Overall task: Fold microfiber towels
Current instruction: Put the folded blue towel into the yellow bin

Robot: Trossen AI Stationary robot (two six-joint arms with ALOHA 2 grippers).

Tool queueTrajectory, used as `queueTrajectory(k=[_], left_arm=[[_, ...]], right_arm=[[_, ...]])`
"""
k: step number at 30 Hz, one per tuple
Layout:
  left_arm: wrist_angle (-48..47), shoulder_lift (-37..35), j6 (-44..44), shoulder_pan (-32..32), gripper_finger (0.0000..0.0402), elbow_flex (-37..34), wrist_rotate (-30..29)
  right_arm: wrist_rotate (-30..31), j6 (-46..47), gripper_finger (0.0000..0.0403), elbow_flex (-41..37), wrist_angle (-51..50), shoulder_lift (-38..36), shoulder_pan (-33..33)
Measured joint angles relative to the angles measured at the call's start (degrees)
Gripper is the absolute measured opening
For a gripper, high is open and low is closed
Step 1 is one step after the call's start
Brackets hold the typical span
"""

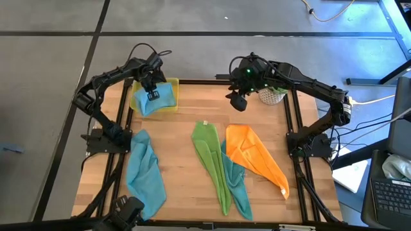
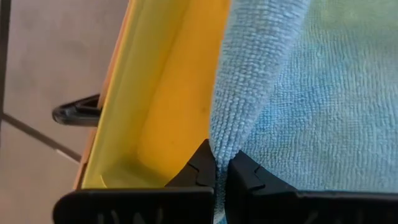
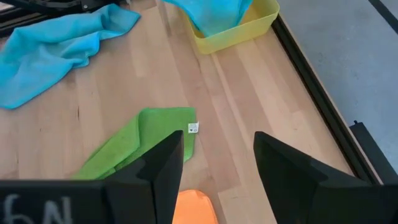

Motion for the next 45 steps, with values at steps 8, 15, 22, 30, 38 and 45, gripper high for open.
queueTrajectory(k=[8,15,22,30,38,45], left_arm=[[1.62,2.95,-1.76,-0.11,0.0000,0.00,-0.99],[5.94,3.05,4.14,-0.11,0.0000,0.00,-0.73],[7.38,3.07,7.08,-0.11,0.0015,0.01,1.01],[6.80,3.09,5.91,-0.12,0.0099,0.55,0.29],[3.43,3.11,-3.02,-0.11,0.0140,8.15,-5.66],[-7.90,3.07,-14.84,-0.13,0.0141,8.78,3.86]], right_arm=[[-0.17,-0.23,0.0197,0.00,-1.70,0.00,0.00],[-0.17,-0.24,0.0197,0.00,-2.22,0.00,0.00],[-0.15,-0.24,0.0197,0.00,-2.22,0.00,0.00],[-0.08,0.01,0.0197,0.00,-2.22,0.00,-0.79],[-0.08,-0.10,0.0197,0.00,-2.18,0.00,-1.18],[-0.08,-0.20,0.0197,0.00,-2.18,0.00,-1.18]])
